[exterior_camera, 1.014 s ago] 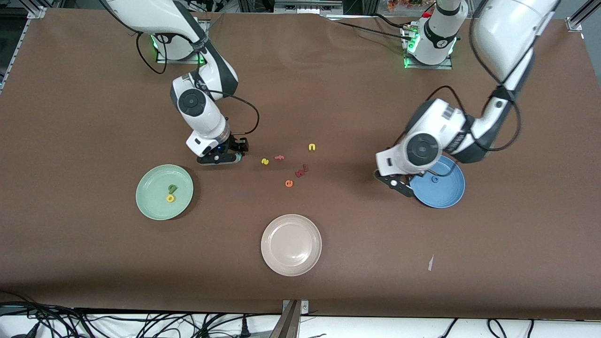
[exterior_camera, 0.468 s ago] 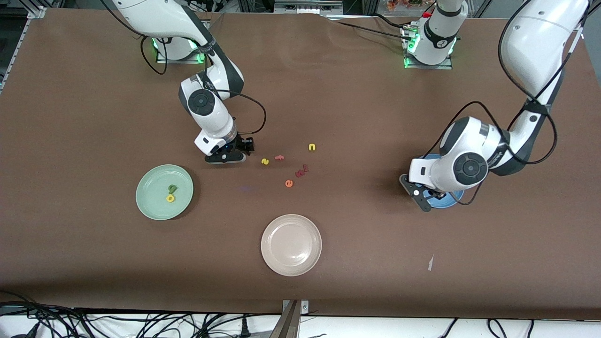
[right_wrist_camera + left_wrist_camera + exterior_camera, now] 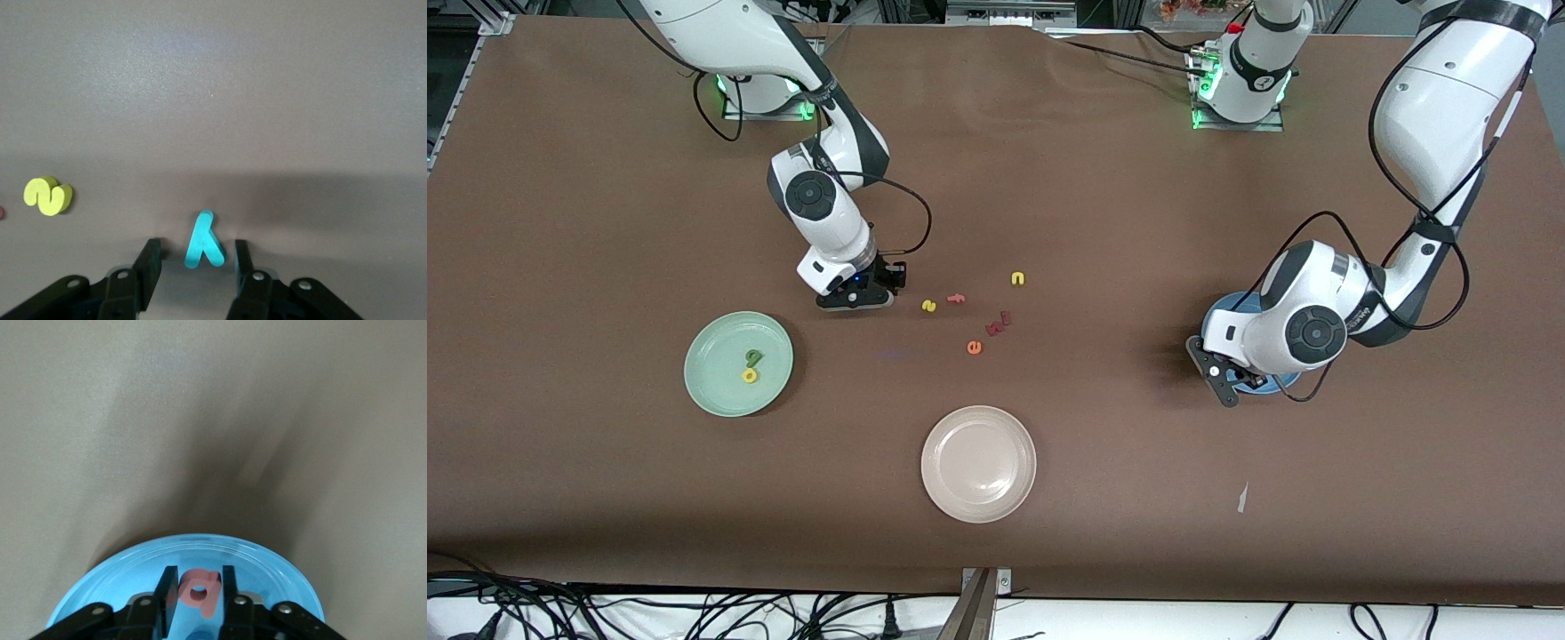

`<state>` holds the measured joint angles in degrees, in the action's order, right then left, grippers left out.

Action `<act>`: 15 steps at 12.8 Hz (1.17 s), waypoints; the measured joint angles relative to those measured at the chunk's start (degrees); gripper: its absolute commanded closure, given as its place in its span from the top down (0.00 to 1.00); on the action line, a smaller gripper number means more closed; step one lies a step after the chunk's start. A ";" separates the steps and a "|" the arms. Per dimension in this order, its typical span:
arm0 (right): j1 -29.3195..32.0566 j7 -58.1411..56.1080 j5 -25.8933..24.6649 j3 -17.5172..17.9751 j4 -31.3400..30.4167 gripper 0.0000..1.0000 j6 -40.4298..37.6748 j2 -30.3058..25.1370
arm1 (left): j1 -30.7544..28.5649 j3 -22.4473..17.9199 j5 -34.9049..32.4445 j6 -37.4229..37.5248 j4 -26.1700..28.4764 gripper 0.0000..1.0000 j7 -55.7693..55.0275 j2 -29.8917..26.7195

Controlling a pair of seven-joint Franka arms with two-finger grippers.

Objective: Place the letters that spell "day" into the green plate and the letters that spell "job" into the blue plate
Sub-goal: 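Release the pink g on the blue plate while the right gripper grasps the teal y, then drop the teal y on the green plate while the left gripper returns to rest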

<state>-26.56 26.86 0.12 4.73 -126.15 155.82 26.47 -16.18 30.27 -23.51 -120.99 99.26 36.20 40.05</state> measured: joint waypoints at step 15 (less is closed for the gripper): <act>9.24 -19.89 -1.19 -1.58 3.21 0.21 -12.59 -7.62 | -0.82 3.46 11.40 26.80 -7.84 1.00 2.72 -23.18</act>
<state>-17.32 6.97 -1.07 3.15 -122.94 143.23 18.85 -17.00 33.72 -12.11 -94.19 91.42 38.92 16.88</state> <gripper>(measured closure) 0.740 0.000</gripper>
